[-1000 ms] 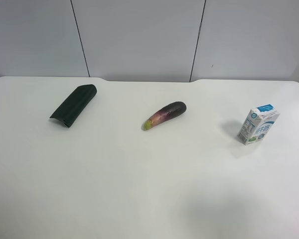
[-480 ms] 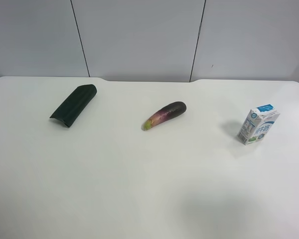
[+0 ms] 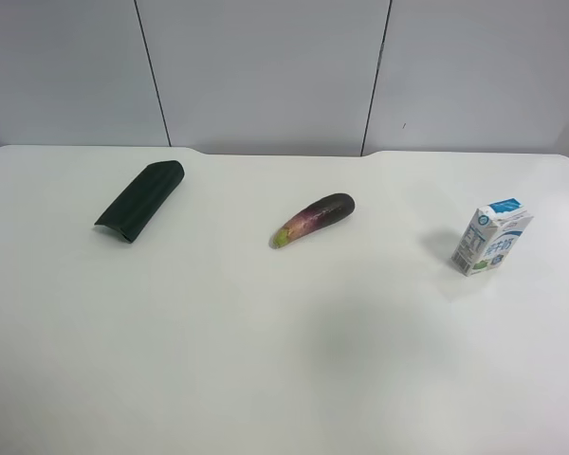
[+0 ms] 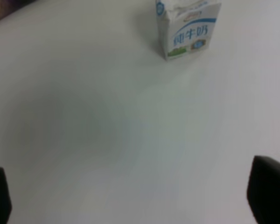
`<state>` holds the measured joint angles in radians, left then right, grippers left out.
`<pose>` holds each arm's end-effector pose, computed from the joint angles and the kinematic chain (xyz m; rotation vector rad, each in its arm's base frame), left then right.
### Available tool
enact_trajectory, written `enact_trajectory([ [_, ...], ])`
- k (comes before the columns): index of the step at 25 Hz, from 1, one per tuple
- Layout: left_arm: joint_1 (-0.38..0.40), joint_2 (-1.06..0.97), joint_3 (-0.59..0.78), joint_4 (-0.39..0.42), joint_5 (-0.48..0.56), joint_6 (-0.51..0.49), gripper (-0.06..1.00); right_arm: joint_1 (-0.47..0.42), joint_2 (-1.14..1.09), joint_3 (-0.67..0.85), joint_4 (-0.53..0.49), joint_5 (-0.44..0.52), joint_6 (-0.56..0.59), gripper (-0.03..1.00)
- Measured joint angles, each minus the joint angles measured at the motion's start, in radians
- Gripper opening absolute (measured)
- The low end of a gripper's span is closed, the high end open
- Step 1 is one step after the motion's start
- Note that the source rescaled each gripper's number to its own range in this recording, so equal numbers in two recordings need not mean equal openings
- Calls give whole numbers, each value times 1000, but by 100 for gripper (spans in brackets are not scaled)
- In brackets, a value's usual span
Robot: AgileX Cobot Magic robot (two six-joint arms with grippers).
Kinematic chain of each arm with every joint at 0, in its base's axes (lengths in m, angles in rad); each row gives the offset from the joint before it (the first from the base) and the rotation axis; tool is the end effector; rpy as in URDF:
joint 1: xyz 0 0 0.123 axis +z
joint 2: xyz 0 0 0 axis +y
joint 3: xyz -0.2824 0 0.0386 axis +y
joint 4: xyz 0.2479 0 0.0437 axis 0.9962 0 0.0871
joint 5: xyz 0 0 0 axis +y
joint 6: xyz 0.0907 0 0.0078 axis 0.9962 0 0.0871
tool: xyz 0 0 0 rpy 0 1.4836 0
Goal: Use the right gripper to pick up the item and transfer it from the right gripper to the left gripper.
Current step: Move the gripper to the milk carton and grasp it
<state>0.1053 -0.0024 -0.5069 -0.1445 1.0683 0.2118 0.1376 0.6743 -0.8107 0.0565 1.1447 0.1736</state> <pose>-0.0056 -0.0121 0.2791 0.1164 2.0309 0.0264 0.0965 0.0181 0.3340 0.0526 2.5006 0.2038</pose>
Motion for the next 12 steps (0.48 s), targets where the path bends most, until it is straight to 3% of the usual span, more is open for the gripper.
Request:
enact_trajectory([
  [12, 0, 0, 0, 0, 0, 0, 100, 0, 359, -152, 0, 69, 165, 100],
])
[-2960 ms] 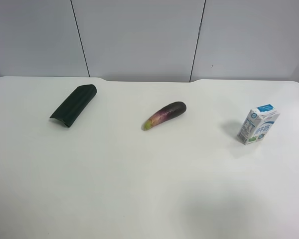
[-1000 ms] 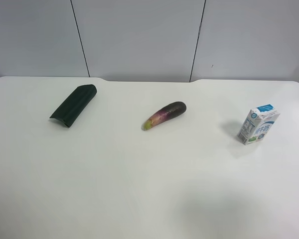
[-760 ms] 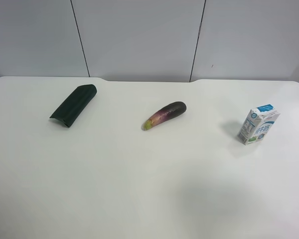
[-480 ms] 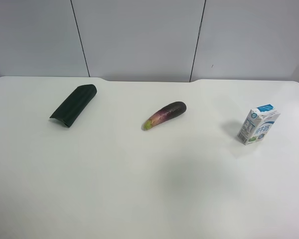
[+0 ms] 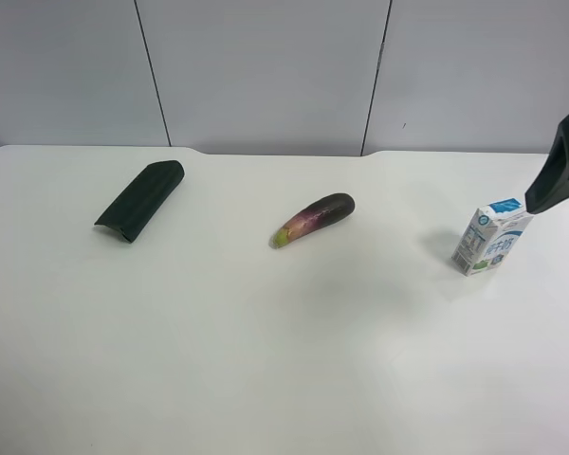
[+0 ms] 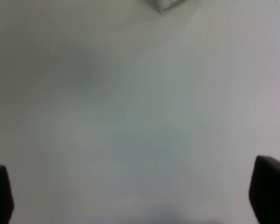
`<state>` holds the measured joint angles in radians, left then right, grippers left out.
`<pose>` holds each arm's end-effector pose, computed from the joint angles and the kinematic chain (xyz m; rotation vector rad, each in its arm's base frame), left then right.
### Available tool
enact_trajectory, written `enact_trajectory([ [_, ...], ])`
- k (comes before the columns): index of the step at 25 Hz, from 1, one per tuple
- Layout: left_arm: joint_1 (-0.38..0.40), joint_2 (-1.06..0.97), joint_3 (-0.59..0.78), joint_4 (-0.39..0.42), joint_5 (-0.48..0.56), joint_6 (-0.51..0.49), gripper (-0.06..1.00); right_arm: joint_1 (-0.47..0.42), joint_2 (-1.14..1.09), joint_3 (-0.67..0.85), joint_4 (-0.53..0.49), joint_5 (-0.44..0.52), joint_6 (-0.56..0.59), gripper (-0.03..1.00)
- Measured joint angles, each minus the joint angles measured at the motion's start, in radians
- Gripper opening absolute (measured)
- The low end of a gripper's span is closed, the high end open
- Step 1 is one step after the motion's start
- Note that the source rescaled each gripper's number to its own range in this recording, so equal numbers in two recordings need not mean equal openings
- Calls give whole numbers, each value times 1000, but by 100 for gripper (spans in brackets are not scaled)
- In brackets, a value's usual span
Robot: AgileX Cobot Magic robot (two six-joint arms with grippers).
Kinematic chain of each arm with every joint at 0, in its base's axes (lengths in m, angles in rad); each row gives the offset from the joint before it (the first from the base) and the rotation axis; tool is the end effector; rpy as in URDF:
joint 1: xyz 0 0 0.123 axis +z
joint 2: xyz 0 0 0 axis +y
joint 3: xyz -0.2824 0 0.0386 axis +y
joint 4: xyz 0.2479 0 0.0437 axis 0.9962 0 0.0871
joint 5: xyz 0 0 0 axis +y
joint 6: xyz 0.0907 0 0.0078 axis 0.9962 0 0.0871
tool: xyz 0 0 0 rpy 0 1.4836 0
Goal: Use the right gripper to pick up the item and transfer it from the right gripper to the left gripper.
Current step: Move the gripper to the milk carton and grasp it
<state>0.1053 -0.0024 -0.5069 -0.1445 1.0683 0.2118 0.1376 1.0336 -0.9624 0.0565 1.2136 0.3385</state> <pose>-0.0056 -0.0121 0.2791 0.1164 2.0309 0.0264 0.1698 0.0284 0.3267 0.2928 2.7699 0.2007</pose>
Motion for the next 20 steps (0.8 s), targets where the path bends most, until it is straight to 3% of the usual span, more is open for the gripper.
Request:
enact_trajectory([
  [4, 0, 0, 0, 0, 0, 0, 100, 0, 56, -43, -9, 0, 33, 100],
  [7, 0, 0, 0, 0, 0, 0, 100, 0, 64, -58, -57, 0, 120, 100],
  [15, 0, 0, 0, 0, 0, 0, 100, 0, 68, -62, -140, 1, 622, 100],
  [20, 0, 0, 0, 0, 0, 0, 100, -4, 74, -62, -222, 0, 866, 100],
])
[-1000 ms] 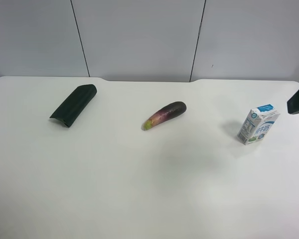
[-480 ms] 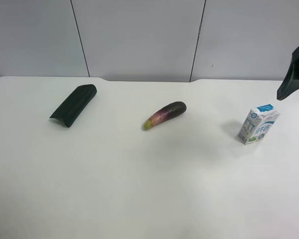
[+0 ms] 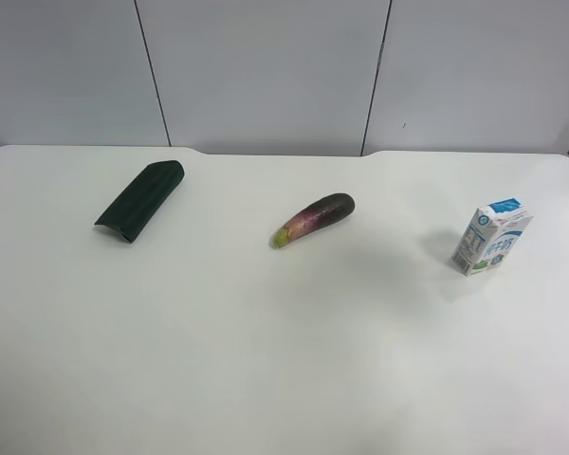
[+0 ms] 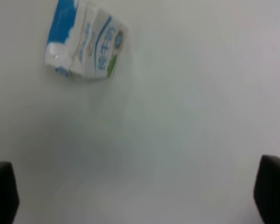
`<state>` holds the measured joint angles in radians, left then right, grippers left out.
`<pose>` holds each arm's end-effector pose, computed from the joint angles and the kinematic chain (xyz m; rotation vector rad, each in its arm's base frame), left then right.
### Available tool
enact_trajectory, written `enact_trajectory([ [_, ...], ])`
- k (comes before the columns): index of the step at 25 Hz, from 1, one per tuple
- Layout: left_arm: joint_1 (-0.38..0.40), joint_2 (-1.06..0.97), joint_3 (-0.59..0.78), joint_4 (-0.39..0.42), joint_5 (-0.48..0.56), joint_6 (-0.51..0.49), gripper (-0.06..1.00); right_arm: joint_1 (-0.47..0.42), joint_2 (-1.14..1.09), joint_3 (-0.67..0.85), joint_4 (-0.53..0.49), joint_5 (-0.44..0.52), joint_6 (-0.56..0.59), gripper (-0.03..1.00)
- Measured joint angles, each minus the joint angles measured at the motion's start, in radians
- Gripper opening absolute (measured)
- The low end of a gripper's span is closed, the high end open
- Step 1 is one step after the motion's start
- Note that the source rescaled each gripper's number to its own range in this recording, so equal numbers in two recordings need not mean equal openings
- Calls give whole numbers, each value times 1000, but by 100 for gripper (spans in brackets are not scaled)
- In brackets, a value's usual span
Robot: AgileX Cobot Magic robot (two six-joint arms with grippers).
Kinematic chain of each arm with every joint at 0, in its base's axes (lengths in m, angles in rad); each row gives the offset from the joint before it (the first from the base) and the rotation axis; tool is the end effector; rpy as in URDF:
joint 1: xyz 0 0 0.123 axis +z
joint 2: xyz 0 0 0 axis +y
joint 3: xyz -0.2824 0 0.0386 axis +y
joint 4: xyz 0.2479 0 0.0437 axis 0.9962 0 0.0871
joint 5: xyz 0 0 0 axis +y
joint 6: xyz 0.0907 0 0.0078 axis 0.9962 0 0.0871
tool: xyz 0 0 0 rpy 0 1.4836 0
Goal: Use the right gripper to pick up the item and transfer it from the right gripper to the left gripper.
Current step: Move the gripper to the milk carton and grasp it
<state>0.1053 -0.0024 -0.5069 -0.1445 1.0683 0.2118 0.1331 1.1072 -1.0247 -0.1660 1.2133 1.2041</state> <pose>-0.0056 -0.0121 0.2791 0.1164 2.0309 0.0264 0.1912 0.0114 0.3320 1.3696 2.3883 0.1326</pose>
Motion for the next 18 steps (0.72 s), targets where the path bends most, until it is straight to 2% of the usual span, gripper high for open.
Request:
enact_trajectory([
  [4, 0, 0, 0, 0, 0, 0, 100, -38, 39, 0, -25, -8, 88, 100],
  [11, 0, 0, 0, 0, 0, 0, 100, -128, 143, 0, -7, -111, 95, 100],
  [18, 0, 0, 0, 0, 0, 0, 100, -148, 283, 0, -2, -237, 107, 100],
])
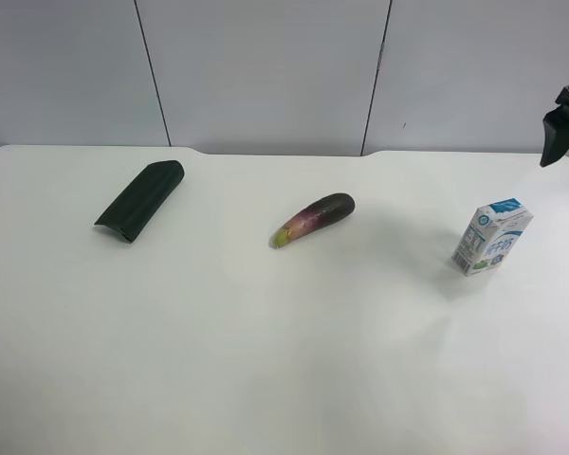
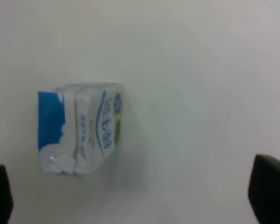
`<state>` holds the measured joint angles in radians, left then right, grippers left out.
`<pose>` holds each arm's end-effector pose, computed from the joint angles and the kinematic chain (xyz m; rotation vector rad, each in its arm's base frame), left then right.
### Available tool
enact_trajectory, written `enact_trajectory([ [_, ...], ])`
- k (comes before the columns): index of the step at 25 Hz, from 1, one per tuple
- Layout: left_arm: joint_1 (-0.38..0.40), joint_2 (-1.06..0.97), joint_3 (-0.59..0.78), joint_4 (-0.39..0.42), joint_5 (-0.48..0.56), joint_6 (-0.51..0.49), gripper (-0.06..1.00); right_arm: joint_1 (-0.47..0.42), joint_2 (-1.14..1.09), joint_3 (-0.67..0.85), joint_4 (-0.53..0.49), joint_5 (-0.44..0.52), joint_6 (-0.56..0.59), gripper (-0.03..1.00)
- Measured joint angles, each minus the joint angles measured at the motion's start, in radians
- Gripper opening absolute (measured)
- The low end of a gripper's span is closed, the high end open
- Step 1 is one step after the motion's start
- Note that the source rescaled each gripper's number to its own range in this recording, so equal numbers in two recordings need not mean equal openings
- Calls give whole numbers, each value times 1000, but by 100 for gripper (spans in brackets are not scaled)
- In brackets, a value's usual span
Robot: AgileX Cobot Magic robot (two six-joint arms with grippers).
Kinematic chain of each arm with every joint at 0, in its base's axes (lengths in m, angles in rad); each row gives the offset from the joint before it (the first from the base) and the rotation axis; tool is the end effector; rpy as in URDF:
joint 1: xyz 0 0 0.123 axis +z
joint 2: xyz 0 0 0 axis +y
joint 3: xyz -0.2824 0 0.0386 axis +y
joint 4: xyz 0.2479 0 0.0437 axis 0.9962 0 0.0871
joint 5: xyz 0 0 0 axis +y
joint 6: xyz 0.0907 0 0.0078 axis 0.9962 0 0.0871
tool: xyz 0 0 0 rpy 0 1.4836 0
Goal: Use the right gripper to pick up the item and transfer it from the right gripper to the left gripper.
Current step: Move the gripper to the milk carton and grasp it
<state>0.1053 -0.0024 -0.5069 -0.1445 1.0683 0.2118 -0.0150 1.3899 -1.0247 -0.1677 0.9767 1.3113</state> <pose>-0.0056 -0.0121 0.2791 0.1164 2.0309 0.0264 0.2626 -0.0165 0.2745 1.6413 2.2642 0.0970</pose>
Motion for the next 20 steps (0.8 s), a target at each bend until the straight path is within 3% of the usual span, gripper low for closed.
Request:
enact_trajectory([
  [6, 0, 0, 0, 0, 0, 0, 100, 0, 126, 0, 42, -130, 13, 100],
  [20, 0, 0, 0, 0, 0, 0, 100, 0, 314, -1, 104, -294, 70, 100],
])
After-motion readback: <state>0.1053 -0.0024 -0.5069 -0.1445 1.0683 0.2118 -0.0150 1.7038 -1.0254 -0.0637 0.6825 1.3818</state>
